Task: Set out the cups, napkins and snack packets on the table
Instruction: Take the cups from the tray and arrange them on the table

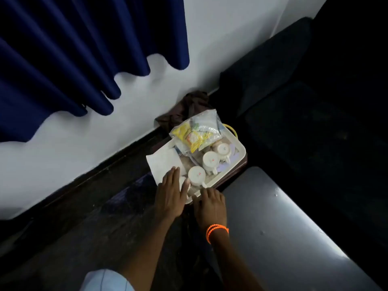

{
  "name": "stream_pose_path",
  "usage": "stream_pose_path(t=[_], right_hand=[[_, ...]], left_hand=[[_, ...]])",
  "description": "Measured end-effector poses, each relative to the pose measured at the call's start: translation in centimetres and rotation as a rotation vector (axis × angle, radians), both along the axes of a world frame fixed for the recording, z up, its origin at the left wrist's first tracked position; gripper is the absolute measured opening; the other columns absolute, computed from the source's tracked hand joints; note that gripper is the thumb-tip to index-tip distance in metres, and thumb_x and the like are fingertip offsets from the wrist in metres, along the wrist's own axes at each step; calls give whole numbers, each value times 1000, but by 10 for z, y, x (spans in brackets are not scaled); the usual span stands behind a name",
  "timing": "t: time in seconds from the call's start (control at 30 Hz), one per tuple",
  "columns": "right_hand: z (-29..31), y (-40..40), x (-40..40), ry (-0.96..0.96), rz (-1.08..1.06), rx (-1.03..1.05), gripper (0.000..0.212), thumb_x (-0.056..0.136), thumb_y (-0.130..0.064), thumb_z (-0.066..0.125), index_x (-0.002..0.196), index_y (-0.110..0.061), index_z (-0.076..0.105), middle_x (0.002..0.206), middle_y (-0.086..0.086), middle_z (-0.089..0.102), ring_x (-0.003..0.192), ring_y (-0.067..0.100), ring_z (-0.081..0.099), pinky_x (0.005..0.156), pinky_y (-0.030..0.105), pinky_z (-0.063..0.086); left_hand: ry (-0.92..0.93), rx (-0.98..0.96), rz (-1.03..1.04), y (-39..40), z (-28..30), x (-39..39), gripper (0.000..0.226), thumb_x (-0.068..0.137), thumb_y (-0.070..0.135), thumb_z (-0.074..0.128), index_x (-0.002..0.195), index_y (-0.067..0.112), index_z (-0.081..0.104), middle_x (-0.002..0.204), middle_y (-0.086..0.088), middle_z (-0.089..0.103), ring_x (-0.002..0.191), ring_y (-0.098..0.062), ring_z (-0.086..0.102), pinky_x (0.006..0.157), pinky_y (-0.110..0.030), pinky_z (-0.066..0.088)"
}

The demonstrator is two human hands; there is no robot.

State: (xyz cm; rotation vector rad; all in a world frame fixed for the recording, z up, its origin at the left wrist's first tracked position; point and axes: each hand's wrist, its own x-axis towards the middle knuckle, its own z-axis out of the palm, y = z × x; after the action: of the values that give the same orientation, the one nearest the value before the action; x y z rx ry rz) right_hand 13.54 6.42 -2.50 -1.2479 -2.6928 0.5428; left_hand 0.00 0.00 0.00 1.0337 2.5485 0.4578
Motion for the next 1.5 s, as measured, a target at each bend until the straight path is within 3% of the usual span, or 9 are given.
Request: stream_pose_path(t=[0.27, 0.43, 0.53, 0.63, 0.83, 1.1, 1.23, 1.33, 1.5], right_hand=[[-34, -17, -40, -65, -146, -425, 48, 95, -54, 50, 126, -21, 64, 118, 3, 62, 116, 25, 53, 96, 38, 44], [-30, -15, -49, 191, -365, -716, 37, 95, -46, 62, 114, -16, 73, 111, 8, 61, 111, 23, 52, 98, 35, 45], [-17, -11, -41, 481, -565, -1000, 37, 98, -41, 60, 85, -10, 73, 84, 14, 69, 82, 14, 61, 76, 31, 48], [-7, -9, -22, 677, -718, -1301, 35, 97, -38, 63, 95, -5, 73, 81, 4, 73, 74, 9, 66, 63, 24, 53], [-9, 8, 44, 925, -696, -1491, 15, 85, -6, 78, 89, -11, 65, 98, 19, 66, 93, 30, 69, 86, 45, 58], [-35, 38, 165, 749, -795, -1116, 67, 67, 18, 82, 122, -7, 54, 110, 12, 65, 97, 23, 63, 93, 45, 54], [-50, 38, 223, 578, -758, -856, 59, 61, 8, 88, 116, -8, 73, 116, 16, 68, 100, 16, 69, 83, 20, 56], [-62, 24, 265, 570, -916, -721, 63, 62, 9, 91, 119, 2, 66, 120, 16, 59, 105, 26, 67, 89, 27, 57], [-73, -13, 317, 585, -1134, -492, 65, 63, 4, 90, 114, -25, 60, 111, -14, 59, 98, -7, 64, 75, 3, 49]], left_hand=[[-423, -95, 183, 26, -24, -38, 72, 105, 61, 26, 116, 5, 69, 111, -18, 74, 109, -39, 68, 93, -42, 51], [-414, -6, 323, 24, -25, -29, 69, 109, 55, 27, 125, 0, 66, 129, -26, 67, 122, -43, 59, 101, -47, 44], [-353, 104, 457, 14, -22, -11, 56, 108, 51, 40, 111, 1, 65, 115, -24, 67, 106, -39, 63, 82, -36, 42], [-418, 228, 597, 3, -20, 11, 34, 97, 43, 67, 93, 9, 63, 101, -11, 70, 93, -28, 67, 67, -28, 40], [-891, 380, 698, -2, -28, 61, 35, 81, 38, 87, 101, 15, 70, 90, -1, 81, 85, -13, 78, 73, -30, 61], [-1159, 172, 183, 43, -54, 139, 45, 83, -2, 83, 121, 14, 66, 118, -6, 77, 105, -13, 75, 84, -21, 59], [-1176, 42, -67, 66, -74, 193, 60, 78, -15, 80, 132, 4, 63, 131, -13, 71, 120, -20, 67, 98, -24, 57], [-1162, -51, -265, 80, -89, 233, 70, 76, -21, 77, 140, -1, 57, 138, -14, 66, 128, -22, 63, 107, -25, 51], [-1088, -149, -552, 92, -105, 308, 73, 72, -22, 75, 139, 4, 61, 140, -11, 66, 133, -24, 61, 117, -40, 46]])
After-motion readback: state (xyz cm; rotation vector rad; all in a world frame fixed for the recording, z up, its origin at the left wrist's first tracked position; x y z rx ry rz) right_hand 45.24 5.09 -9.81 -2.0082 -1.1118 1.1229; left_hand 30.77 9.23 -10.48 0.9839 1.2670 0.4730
